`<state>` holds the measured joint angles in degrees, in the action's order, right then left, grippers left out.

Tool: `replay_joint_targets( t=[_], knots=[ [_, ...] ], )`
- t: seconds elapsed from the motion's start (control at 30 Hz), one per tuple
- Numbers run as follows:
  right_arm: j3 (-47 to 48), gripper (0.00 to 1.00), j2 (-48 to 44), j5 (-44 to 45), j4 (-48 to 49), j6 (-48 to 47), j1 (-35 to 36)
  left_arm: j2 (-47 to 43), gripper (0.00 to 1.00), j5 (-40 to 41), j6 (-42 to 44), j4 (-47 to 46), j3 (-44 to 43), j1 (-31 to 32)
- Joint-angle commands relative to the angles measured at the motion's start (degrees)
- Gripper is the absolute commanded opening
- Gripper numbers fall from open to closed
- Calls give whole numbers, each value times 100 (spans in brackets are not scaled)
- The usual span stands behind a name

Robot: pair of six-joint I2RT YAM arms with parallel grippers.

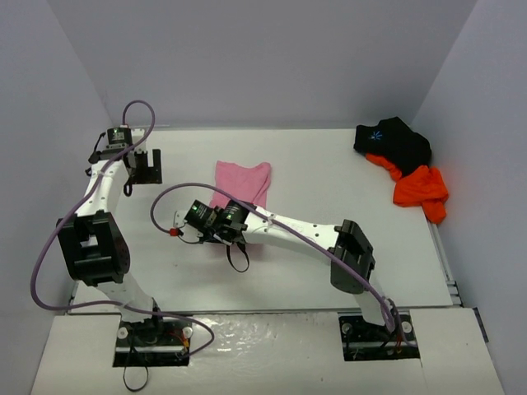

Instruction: Fold and stack the t-shirts

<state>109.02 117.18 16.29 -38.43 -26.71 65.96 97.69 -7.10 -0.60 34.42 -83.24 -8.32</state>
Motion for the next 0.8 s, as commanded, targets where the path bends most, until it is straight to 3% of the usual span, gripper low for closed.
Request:
replay_joint_targets(
  t=[0.0, 0.77],
  knots=[
    [678, 0, -323, 433, -218, -333, -227, -374, 87, -130, 51, -67, -341, -47],
    [682, 0, -582, -1067, -754, 430, 602, -778, 87, -213, 245, 4, -201, -47]
  ],
)
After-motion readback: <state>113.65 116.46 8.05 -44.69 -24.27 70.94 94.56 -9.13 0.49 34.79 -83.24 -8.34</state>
